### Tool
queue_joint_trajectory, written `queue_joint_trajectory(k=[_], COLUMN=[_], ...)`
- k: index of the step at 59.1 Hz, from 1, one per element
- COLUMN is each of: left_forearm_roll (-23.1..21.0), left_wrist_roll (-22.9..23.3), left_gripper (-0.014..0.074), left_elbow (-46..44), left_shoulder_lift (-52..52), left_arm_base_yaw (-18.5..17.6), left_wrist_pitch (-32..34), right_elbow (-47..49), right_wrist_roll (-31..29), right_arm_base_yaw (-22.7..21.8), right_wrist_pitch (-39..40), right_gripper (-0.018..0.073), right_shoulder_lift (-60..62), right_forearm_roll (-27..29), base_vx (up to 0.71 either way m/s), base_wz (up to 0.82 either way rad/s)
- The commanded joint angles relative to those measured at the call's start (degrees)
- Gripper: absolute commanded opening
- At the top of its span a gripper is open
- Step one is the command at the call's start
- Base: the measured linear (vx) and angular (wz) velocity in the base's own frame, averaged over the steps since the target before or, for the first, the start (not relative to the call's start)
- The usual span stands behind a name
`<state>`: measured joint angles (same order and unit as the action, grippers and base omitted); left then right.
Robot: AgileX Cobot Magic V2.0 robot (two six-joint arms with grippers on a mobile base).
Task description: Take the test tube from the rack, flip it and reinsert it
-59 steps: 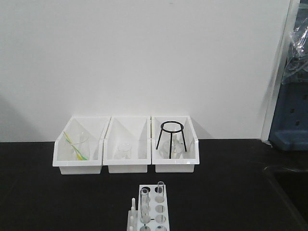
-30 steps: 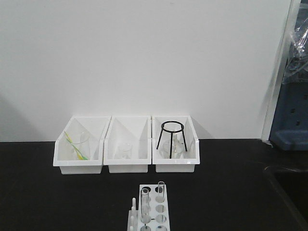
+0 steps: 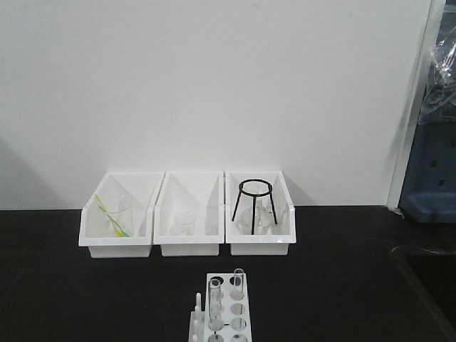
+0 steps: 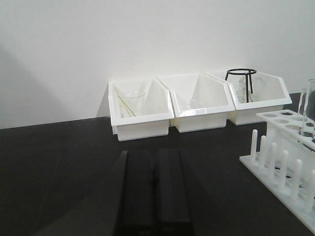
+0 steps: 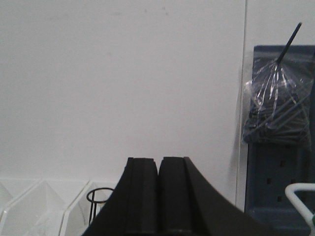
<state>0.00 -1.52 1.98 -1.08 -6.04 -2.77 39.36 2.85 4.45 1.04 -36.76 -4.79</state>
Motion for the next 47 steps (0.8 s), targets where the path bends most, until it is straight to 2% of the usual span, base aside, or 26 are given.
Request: queue_joint_trajectory(k=[1,16,25,33,47], left_forearm_roll=[0.0,0.0,0.0,0.0,0.0], left_wrist_roll=[0.13,0.13,0.13,0.13,0.13], left_gripper=[-0.0006,-0.0006,-0.0006,-0.0006,-0.0006], left_elbow=[-0.34,-0.34,-0.34,-0.34,-0.34], left_shoulder_lift=[-0.44,-0.44,-0.44,-0.44,-0.44], left_arm_base_yaw=[-0.01,-0.01,-0.01,-0.01,-0.01], left_wrist_pitch=[4.65,4.65,4.65,4.65,4.65], right_elbow=[5.43,7.19,7.19,7.19,7.19], right_wrist_roll=[-0.82,-0.61,-0.61,-0.61,-0.61], right_arm_base_yaw=[-0.34,-0.34,-0.34,-0.34,-0.34], right_wrist_pitch=[4.66,8.56,9.06,9.44,9.46], right_gripper=[-0.0011,0.0,0.006,0.0186,0.0538], right_shoulder_lift=[-7.5,-17.45,-17.89,-17.89,-17.89], right_forearm_roll=[-0.59,-0.37,-0.37,-0.37,-0.17], base_vx=[0.0,0.0,0.0,0.0,0.0], base_wz=[0.0,0.0,0.0,0.0,0.0])
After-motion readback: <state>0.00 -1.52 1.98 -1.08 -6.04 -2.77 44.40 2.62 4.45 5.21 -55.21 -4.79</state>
